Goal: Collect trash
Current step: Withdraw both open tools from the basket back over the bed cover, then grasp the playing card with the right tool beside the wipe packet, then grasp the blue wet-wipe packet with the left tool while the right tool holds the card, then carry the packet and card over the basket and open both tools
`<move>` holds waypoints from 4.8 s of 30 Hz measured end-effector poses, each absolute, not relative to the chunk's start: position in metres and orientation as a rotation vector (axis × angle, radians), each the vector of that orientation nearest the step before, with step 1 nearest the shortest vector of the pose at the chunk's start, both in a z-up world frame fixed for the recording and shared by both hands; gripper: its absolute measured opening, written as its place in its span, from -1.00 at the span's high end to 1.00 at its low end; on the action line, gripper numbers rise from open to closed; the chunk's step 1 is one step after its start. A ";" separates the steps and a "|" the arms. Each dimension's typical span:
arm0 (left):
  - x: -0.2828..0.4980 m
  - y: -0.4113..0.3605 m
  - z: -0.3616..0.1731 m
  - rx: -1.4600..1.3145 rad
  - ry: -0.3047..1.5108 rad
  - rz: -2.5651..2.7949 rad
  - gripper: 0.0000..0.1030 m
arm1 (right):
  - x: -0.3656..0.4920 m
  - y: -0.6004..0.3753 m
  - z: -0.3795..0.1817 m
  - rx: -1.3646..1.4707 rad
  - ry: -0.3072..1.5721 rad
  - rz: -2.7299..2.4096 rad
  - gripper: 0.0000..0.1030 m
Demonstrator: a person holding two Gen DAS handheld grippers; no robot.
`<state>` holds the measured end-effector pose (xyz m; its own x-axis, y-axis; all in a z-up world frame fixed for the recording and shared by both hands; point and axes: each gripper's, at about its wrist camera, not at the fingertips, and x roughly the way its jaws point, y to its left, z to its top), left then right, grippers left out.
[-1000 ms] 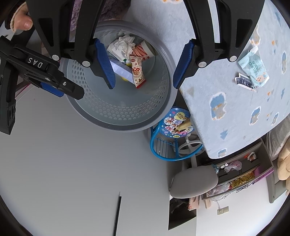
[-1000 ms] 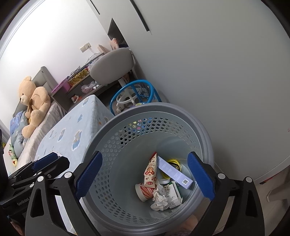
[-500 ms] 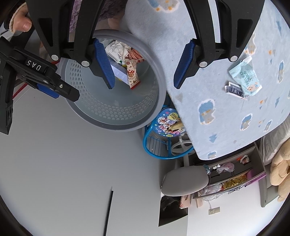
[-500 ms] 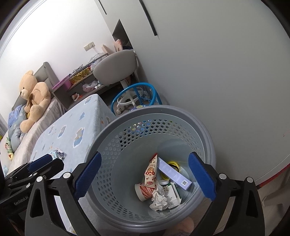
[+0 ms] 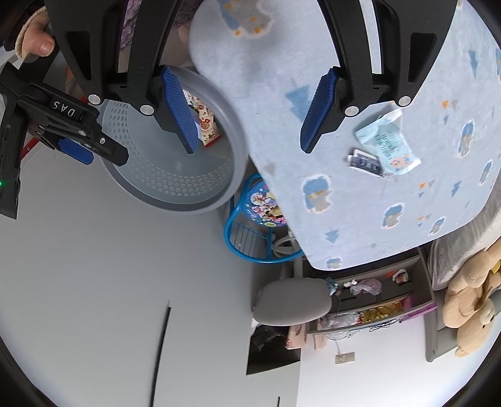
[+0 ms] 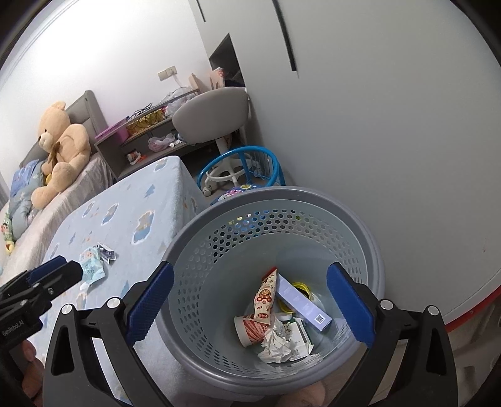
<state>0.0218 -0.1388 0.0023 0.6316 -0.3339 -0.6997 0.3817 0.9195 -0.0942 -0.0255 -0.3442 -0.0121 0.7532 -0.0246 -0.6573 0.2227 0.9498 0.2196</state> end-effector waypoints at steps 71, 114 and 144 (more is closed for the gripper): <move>0.088 0.064 -0.063 -0.121 0.915 0.004 -0.30 | 0.203 -0.080 -0.088 -0.245 1.003 0.394 -0.87; 0.148 0.031 -0.076 -0.120 1.010 0.026 -0.38 | 0.055 -0.230 0.002 0.202 0.882 0.292 0.69; 0.082 -0.066 -0.016 0.023 0.835 -0.254 -0.01 | 0.001 -0.310 -0.011 0.355 0.803 0.096 0.68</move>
